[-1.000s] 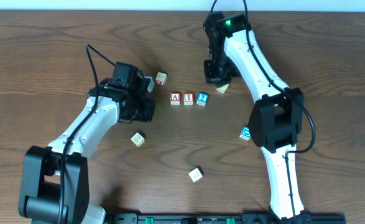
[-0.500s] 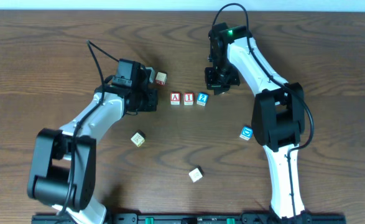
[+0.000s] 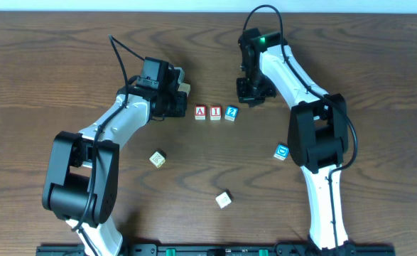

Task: Spell out Ai2
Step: 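Lift the right gripper and bring both grippers to the row's ends, then lower left gripper beside 'A' and right gripper beside '2'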

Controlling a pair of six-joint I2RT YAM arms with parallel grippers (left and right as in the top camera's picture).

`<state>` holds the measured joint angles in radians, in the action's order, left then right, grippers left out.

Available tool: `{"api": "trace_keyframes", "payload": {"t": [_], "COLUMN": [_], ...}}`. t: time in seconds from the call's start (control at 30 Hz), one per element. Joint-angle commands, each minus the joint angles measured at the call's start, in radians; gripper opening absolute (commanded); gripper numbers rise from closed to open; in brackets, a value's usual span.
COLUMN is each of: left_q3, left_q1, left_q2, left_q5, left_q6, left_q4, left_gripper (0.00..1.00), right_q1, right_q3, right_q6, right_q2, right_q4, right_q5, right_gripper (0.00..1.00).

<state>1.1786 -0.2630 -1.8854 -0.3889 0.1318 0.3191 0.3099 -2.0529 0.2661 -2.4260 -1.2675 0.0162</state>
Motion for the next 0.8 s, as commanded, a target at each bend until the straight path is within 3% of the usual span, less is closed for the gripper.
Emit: {"api": "trace_keyframes", "payload": {"t": [0.0, 0.17, 0.37, 0.57, 0.77], "left_q3": [0.018, 0.018, 0.018, 0.018, 0.018], "left_q1": [-0.003, -0.02, -0.022, -0.022, -0.022], "left_q2": [-0.018, -0.018, -0.019, -0.019, -0.019], "left_q5": [0.003, 0.014, 0.03, 0.029, -0.005], "left_q6": [0.006, 0.003, 0.004, 0.016, 0.024], "left_q4": [0.013, 0.015, 0.017, 0.037, 0.047], "left_gripper": [0.06, 0.05, 0.05, 0.06, 0.06], "right_q1": [-0.027, -0.032, 0.0, -0.023, -0.119], "right_q3": [0.004, 0.004, 0.004, 0.004, 0.004], "right_q6": [0.034, 0.048, 0.047, -0.034, -0.16], "right_q2": [0.024, 0.024, 0.024, 0.031, 0.222], "right_q4": [0.017, 0.044, -0.039, -0.114, -0.159], "right_q5": [-0.072, -0.063, 0.026, 0.163, 0.244], "right_gripper": [0.01, 0.01, 0.01, 0.01, 0.02]}}
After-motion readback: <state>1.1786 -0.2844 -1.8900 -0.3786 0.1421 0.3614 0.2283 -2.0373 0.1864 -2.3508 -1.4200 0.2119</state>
